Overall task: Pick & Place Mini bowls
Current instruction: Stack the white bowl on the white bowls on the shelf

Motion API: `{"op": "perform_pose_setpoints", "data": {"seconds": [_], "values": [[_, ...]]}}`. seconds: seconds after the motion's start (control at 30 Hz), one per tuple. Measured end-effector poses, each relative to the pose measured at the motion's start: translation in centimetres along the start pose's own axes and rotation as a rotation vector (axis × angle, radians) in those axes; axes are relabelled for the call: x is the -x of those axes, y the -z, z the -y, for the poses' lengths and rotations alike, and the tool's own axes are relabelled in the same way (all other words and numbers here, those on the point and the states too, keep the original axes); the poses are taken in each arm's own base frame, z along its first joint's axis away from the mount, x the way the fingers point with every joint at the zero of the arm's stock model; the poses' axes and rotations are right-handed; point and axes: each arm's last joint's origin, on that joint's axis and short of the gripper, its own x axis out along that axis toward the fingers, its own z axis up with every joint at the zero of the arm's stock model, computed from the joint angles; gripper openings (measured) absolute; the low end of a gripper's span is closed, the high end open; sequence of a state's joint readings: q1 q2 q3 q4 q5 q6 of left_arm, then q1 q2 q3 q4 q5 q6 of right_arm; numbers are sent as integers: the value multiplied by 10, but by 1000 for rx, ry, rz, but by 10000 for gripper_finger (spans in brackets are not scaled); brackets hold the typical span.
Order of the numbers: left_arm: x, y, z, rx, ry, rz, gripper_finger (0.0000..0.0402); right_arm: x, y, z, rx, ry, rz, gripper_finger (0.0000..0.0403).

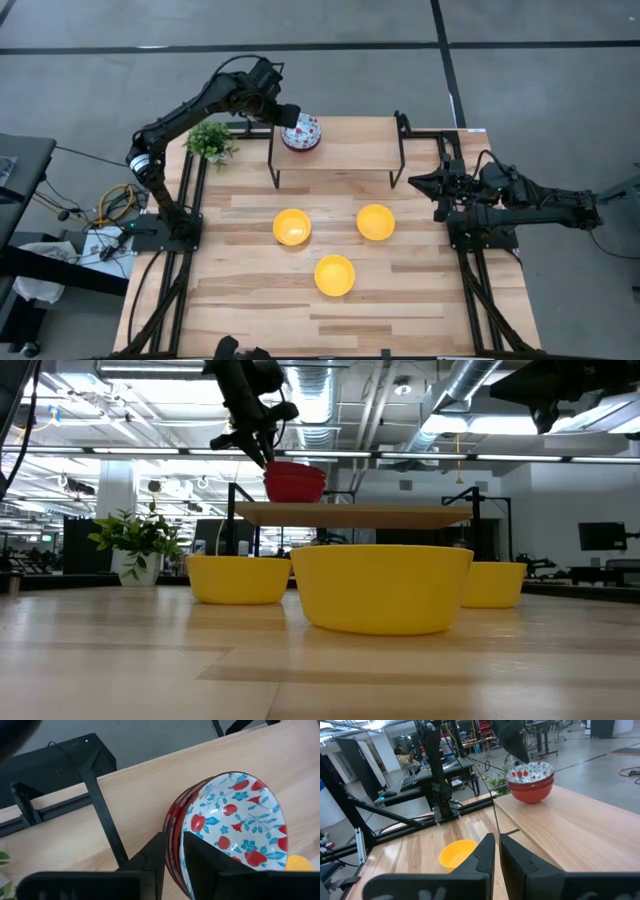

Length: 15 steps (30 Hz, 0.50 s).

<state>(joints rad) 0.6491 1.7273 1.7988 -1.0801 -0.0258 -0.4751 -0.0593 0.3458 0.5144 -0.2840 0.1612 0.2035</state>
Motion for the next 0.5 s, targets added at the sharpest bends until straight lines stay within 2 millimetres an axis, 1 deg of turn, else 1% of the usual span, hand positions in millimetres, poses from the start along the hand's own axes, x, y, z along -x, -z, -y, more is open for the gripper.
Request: {"op": "perform_pose_setpoints", "data": {"seconds": [0.17,0.27,0.37,0.5], "values": [[21,1,-2,2,21,55,67,0,0,0,-1,-1,0,17],[26,3,0,-4,29,68,67,0,0,0,0,-1,0,17],[24,5,6,-28,36,60,67,0,0,0,0,-1,0,17],[12,8,15,-72,38,32,67,0,0,0,0,-1,0,17]]}}
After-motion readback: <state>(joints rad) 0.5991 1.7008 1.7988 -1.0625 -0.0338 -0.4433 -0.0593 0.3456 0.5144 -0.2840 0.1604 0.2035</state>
